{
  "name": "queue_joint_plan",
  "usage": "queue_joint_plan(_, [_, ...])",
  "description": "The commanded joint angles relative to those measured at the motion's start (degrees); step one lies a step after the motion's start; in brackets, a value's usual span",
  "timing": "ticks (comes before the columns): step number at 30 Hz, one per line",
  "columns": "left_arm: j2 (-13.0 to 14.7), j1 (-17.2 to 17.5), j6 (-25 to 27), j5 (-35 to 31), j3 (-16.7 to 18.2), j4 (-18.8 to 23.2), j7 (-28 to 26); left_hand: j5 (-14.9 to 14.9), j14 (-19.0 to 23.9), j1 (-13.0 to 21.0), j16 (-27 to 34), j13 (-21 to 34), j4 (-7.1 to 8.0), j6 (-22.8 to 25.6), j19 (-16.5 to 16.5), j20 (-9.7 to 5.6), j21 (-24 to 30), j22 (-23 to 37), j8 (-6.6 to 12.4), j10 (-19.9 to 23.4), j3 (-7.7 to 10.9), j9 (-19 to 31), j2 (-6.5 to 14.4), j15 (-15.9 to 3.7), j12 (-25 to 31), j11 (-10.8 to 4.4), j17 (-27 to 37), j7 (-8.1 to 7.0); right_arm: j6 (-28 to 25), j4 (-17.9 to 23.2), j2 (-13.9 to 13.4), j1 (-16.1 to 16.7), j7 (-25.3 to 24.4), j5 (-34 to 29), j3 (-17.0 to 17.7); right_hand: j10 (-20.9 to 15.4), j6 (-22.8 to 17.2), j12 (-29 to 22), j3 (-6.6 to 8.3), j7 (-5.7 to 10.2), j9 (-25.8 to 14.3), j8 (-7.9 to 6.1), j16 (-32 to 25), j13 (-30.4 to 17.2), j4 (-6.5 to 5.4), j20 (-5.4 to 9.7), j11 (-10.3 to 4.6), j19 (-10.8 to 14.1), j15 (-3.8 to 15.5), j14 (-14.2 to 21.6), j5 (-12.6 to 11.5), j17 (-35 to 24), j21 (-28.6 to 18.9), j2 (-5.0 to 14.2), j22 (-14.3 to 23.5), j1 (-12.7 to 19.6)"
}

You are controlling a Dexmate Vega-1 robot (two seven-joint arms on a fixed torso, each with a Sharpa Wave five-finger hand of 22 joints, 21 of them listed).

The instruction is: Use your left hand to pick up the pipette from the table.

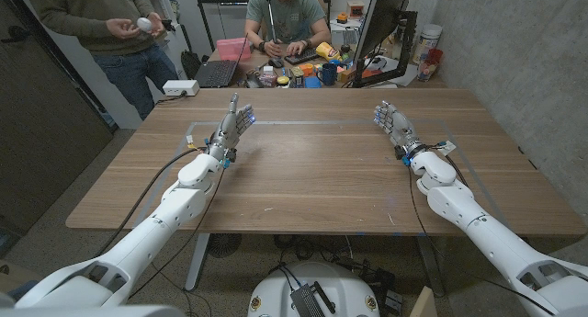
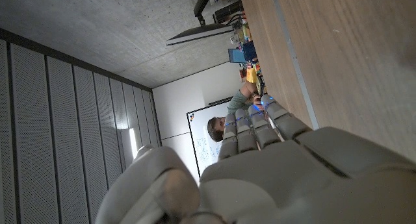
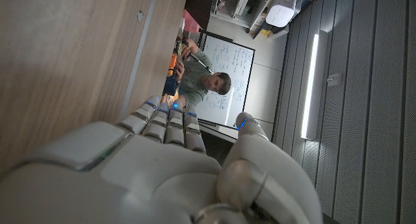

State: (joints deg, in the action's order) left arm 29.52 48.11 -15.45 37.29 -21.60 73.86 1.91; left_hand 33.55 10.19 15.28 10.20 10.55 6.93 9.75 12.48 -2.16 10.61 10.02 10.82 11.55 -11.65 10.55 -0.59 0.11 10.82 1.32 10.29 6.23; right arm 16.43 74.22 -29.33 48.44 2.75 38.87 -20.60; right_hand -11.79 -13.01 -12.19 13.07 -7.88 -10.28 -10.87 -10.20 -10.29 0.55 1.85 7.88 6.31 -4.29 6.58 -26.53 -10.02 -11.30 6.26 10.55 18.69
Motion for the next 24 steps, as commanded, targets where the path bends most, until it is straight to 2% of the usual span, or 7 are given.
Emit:
queue_joint_plan(1, [-0.2, -0.6, 1.5, 0.0, -0.6, -1.3, 0.3, 0.2, 0.3, 0.6, 0.4, 0.2, -0.04, 0.3, 0.3, 0.18, 0.4, 0.3, 0.26, 0.3, -0.44, 0.2, 0.2, 0.13, 0.2, -0.20, 0.2, -0.12, -1.1, -0.6, -0.4, -0.4, 1.5, 1.3, 0.5, -0.5, -0.3, -0.1, 0.25, -0.53, -0.2, -0.32, -0.2, -0.1, 0.10, -0.13, 0.00, 0.4, -0.02, 0.4, -0.4, -0.1, -0.3, -0.10, 0.2, 0.6])
queue_joint_plan(11, [1.4, -1.2, 1.5, -4.8, -1.6, 0.5, -3.3, 0.3, 0.1, 0.9, 0.4, 0.3, -0.19, 0.2, 0.1, 0.12, 0.4, 0.3, 0.27, 0.1, -0.50, 0.2, 0.4, 0.03, 0.2, -0.23, 0.1, -0.14, -2.5, 2.3, -2.3, -0.4, 0.3, 0.3, 0.8, -0.5, -0.3, -0.1, 0.15, -0.49, -0.2, -0.28, -0.2, -0.1, 0.23, -0.26, -0.01, 0.4, -0.03, 0.4, -0.3, -0.1, -0.3, -0.04, 0.2, 0.6])
queue_joint_plan(15, [3.5, -1.0, 2.9, -8.8, -2.0, 3.2, -6.7, 0.4, 0.8, 2.1, 0.7, 0.3, -0.69, 0.8, 0.3, -0.02, 0.5, 0.2, 0.58, 0.9, -0.11, 0.2, 1.0, -0.12, 0.6, -0.42, 0.1, -0.40, -3.1, 2.7, -2.8, -0.5, 0.0, 0.1, 0.8, -0.5, -0.4, -0.1, 0.11, -0.49, -0.2, -0.28, -0.2, -0.1, 0.30, -0.31, 0.05, 0.4, -0.02, 0.4, -0.3, -0.1, -0.3, -0.05, 0.2, 0.6])
queue_joint_plan(16, [7.0, -1.1, 5.8, -13.4, -2.7, 6.7, -9.0, 0.7, 1.2, 3.8, 0.8, 0.3, -1.40, 1.2, 0.6, 0.13, 0.7, 0.2, 0.77, 1.1, 0.64, 0.2, 2.0, -0.17, 0.7, -0.70, 0.1, -0.68, -3.3, 3.0, -3.2, -0.3, -0.2, 0.1, 1.0, -0.5, -0.4, -0.1, 0.10, -0.47, -0.2, -0.29, -0.2, -0.1, 0.31, -0.31, 0.06, 0.4, -0.03, 0.3, -0.3, -0.1, -0.3, -0.05, 0.2, 0.7])
queue_joint_plan(18, [10.1, -1.5, 8.4, -17.4, -3.4, 9.4, -10.1, 1.0, 1.4, 8.1, 0.8, 0.3, -3.31, 1.2, 0.8, 2.14, 0.7, 0.2, 0.83, 1.2, 2.53, 0.2, 4.1, 0.14, 0.7, -0.75, 0.0, -0.71, -3.4, 3.3, -3.5, -0.1, -0.4, 0.0, 1.2, -0.5, -0.4, -0.1, 0.09, -0.47, -0.2, -0.28, -0.2, -0.1, 0.34, -0.34, 0.05, 0.3, -0.04, 0.4, -0.3, -0.1, -0.3, -0.04, 0.2, 0.7])
queue_joint_plan(19, [11.8, -1.8, 9.5, -19.5, -3.8, 10.7, -10.1, 1.0, 1.5, 8.6, 0.8, 0.3, -3.57, 1.2, 0.8, 2.39, 0.7, 0.2, 0.85, 1.2, 2.79, 0.2, 4.3, 0.27, 0.7, -0.81, 0.0, -0.66, -3.5, 3.6, -3.7, 0.0, -0.6, 0.1, 1.4, -0.5, -0.4, -0.1, 0.08, -0.44, -0.2, -0.29, -0.2, -0.1, 0.35, -0.37, 0.02, 0.3, -0.04, 0.3, -0.3, -0.1, -0.3, -0.04, 0.2, 0.7])
queue_joint_plan(24, [16.8, -2.2, 14.3, -24.7, -3.7, 16.5, -10.6, 1.0, 1.2, 11.3, 0.7, 0.3, -4.85, 0.8, 0.8, 2.11, 0.7, 0.2, 0.71, 0.8, 3.98, 0.3, 5.5, 0.50, 0.6, -0.69, 0.0, -0.57, -3.7, 4.9, -4.5, 0.2, -1.6, -0.4, 2.0, -0.6, -0.4, -0.1, 0.02, -0.46, -0.2, -0.29, -0.2, -0.1, 0.41, -0.39, 0.10, 0.2, -0.08, 0.3, -0.3, -0.1, -0.3, -0.06, 0.2, 0.7])
